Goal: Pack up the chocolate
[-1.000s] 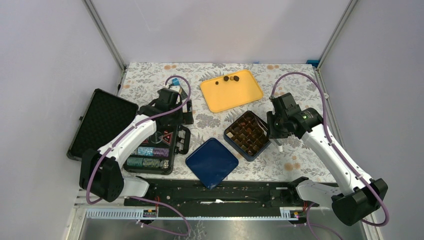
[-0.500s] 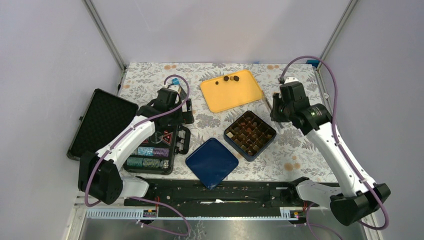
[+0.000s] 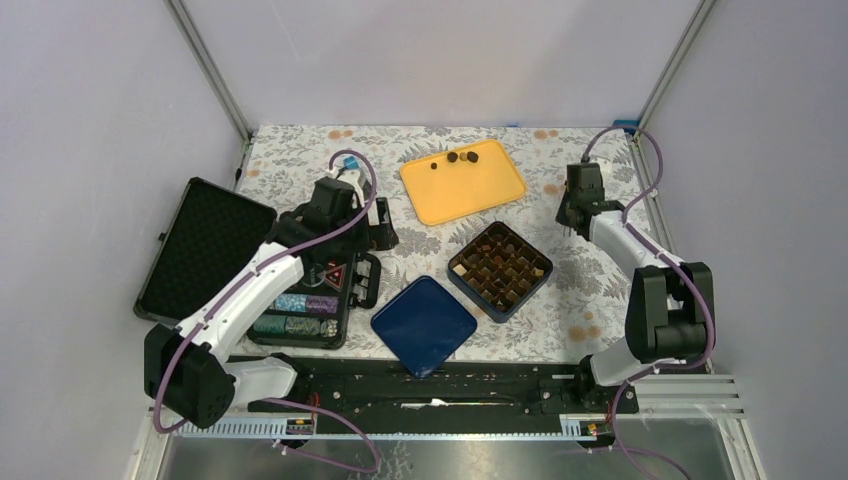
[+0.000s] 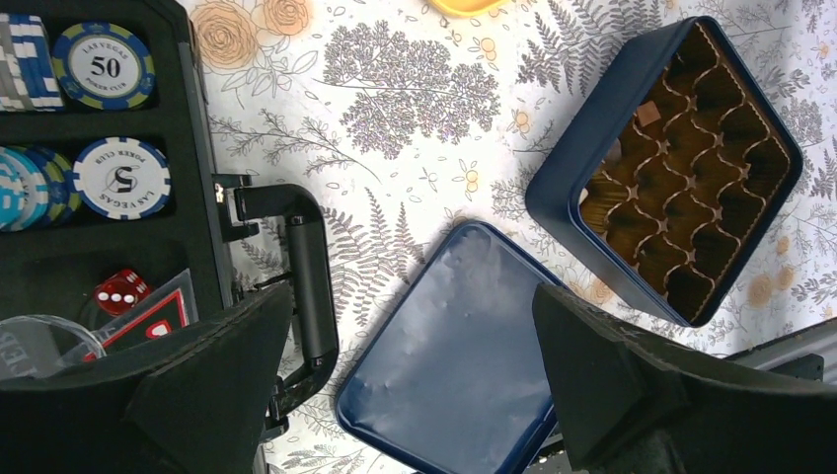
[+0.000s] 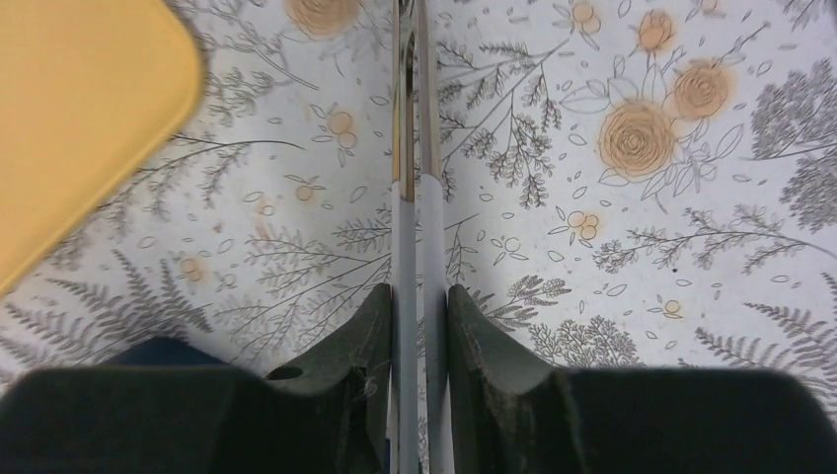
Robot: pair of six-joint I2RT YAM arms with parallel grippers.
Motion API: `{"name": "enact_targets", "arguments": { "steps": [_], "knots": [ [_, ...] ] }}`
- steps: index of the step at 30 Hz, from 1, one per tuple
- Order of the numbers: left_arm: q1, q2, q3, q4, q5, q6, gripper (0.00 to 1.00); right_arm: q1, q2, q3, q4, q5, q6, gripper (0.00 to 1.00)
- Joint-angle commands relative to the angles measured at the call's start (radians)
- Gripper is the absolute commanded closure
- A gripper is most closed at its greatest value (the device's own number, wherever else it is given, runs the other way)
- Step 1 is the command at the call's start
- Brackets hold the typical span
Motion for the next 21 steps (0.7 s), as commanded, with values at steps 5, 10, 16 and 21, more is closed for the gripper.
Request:
{"name": "enact_targets", "arguments": {
  "steps": [5,10,16,21],
  "knots": [
    [-0.032,-0.025,-0.049,0.005,0.028,-0.056,0.01,-0.059,0.048,-0.12,0.275,0.036,0.065,0.42],
    [-0.127,-0.037,-0.09,-0.036,-0.063,-0.119,0.01,-0.061,0.003,-0.127,0.244,0.06,0.052,0.11],
    [-0.354,0.053,-0.043,-0.282,-0.324,-0.205,0.01,-0.06,-0.129,-0.072,0.115,0.074,0.027,0.01],
    [-0.467,-0.019,-0.138,-0.329,-0.332,-0.379,0.02,-0.012,-0.273,-0.038,0.019,0.006,0.025,0.0]
  ]
}}
